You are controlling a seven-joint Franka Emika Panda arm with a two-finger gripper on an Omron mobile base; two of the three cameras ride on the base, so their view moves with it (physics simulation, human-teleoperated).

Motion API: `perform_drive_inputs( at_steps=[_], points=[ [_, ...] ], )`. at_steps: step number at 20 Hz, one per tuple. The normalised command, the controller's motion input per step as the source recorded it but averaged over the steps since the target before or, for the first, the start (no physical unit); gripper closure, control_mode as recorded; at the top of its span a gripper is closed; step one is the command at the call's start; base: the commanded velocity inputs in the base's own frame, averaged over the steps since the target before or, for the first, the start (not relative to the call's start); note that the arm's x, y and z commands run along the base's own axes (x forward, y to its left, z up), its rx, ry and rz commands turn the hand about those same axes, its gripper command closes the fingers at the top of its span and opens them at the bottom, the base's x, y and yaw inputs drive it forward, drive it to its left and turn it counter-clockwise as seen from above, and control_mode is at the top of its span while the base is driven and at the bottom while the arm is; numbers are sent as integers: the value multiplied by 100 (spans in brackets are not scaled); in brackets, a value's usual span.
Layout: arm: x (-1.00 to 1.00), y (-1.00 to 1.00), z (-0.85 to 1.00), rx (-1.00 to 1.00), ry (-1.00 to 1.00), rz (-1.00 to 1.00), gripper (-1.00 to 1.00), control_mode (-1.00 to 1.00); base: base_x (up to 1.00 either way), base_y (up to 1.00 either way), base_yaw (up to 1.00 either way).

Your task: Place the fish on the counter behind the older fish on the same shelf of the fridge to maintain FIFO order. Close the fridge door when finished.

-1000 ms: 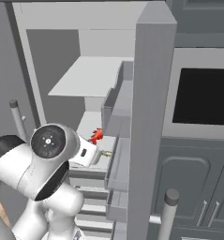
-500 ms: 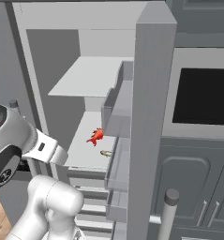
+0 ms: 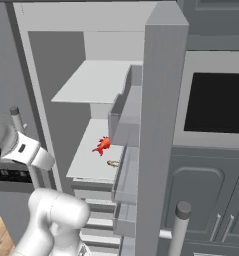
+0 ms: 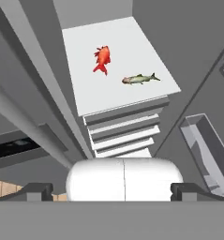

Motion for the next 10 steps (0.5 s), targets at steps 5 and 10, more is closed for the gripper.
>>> perform_drive_inputs(
  at_steps=[5,10],
  points=[
    [-17,30,-26,-3,0,-15,-100,100,-12,0,0],
    [0,0,0,0,0,0,-100,100,-90,14,-12]
  ],
)
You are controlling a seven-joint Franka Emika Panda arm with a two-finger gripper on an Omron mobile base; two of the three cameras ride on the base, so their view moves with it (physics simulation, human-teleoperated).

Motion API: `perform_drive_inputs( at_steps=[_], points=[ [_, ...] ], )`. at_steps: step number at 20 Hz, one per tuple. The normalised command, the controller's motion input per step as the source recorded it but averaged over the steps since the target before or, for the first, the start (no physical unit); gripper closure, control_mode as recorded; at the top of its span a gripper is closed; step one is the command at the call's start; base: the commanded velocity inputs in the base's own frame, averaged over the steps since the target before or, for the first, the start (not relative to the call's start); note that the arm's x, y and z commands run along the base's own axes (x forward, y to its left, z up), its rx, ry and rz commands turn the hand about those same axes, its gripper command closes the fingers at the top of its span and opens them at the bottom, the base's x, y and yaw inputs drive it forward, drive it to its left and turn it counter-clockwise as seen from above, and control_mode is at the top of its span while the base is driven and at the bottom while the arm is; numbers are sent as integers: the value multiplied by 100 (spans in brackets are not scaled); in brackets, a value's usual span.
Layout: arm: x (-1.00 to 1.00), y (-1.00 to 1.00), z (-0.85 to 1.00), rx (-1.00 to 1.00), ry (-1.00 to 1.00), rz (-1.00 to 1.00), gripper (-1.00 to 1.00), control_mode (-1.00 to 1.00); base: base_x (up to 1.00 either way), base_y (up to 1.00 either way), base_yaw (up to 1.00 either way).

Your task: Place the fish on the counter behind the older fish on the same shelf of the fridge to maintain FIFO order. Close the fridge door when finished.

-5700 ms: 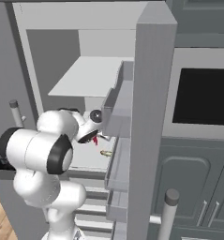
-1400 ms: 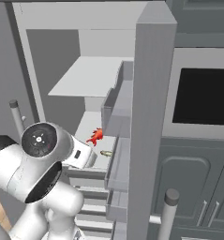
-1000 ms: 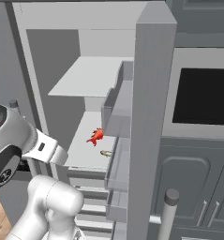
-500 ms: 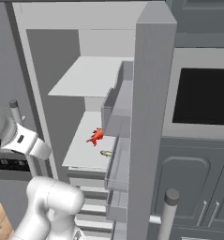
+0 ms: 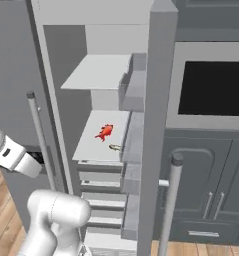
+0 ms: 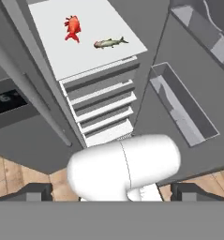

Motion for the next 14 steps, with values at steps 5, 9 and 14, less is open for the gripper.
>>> perform_drive_inputs(
  at_steps=[5,9,14],
  points=[
    [0,0,0,0,0,0,-100,100,-87,31,-48],
    [0,0,0,0,0,0,-100,100,-75,3,-72],
    [0,0,0,0,0,0,-100,100,-46,0,-77]
  ],
)
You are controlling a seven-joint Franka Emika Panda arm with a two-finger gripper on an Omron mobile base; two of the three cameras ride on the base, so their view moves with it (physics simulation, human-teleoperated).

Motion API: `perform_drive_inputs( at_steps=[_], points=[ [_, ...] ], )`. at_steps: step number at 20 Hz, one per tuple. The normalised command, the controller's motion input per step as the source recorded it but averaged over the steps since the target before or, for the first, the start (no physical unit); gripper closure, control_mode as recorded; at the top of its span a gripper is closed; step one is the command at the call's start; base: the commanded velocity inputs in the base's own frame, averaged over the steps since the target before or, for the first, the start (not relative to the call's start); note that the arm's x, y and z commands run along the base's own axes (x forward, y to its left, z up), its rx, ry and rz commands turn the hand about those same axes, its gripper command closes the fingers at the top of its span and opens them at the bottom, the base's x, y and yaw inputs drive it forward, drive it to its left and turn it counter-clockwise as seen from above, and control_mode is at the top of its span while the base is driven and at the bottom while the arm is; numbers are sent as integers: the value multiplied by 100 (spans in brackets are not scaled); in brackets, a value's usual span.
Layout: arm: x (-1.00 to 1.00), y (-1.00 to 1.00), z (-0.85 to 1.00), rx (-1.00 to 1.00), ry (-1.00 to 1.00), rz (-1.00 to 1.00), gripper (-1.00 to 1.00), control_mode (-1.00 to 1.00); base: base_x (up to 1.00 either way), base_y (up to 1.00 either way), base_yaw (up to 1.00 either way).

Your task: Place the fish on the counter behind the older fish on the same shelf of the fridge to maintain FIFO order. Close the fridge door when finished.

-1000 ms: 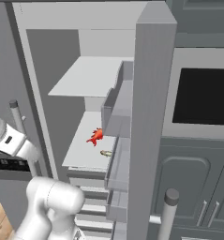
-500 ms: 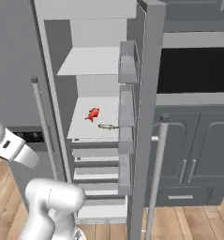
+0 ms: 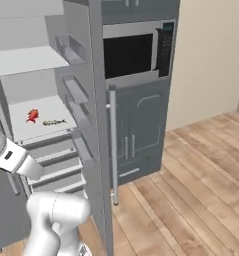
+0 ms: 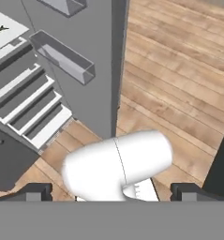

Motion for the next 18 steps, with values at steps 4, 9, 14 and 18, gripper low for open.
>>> perform_drive_inputs(
  at_steps=[4,9,14,18],
  points=[
    [0,0,0,0,0,0,-100,100,-23,-9,-82],
    [0,0,0,0,0,0,-100,100,-2,-14,-81],
    [0,0,0,0,0,0,-100,100,26,-12,-70],
    [0,0,0,0,0,0,-100,100,63,-2,-45]
  ],
)
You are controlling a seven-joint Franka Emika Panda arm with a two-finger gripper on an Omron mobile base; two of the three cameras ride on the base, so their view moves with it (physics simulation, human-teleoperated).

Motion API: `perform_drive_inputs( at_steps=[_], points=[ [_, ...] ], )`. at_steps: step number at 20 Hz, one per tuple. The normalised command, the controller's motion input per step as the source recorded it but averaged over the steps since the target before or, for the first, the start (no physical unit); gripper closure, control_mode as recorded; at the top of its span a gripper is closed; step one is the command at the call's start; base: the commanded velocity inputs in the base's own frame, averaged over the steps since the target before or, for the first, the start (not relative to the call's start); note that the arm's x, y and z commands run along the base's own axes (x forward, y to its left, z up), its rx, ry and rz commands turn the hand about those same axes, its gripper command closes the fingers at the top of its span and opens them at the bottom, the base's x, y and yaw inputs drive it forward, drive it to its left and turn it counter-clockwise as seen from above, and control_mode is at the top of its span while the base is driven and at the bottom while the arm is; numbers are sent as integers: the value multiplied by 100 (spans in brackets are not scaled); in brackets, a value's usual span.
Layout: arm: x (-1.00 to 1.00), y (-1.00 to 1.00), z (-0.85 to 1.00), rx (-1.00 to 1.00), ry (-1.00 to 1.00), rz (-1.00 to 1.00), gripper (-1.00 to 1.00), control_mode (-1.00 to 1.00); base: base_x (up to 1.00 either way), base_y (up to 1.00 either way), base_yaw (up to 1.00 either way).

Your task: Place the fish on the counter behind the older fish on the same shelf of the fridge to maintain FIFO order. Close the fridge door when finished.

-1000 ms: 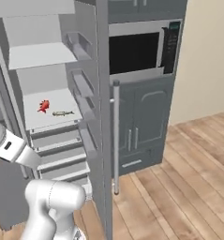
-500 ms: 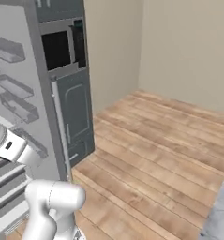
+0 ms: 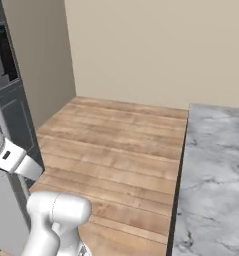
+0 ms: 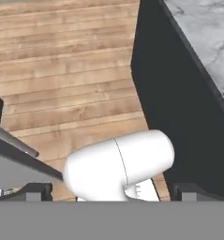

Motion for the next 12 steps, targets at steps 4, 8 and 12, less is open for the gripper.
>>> perform_drive_inputs(
  at_steps=[4,8,12],
  points=[
    [0,0,0,0,0,0,-100,100,92,0,-21],
    [0,0,0,0,0,0,-100,100,99,2,-3],
    [0,0,0,0,0,0,-100,100,100,0,18]
  ],
)
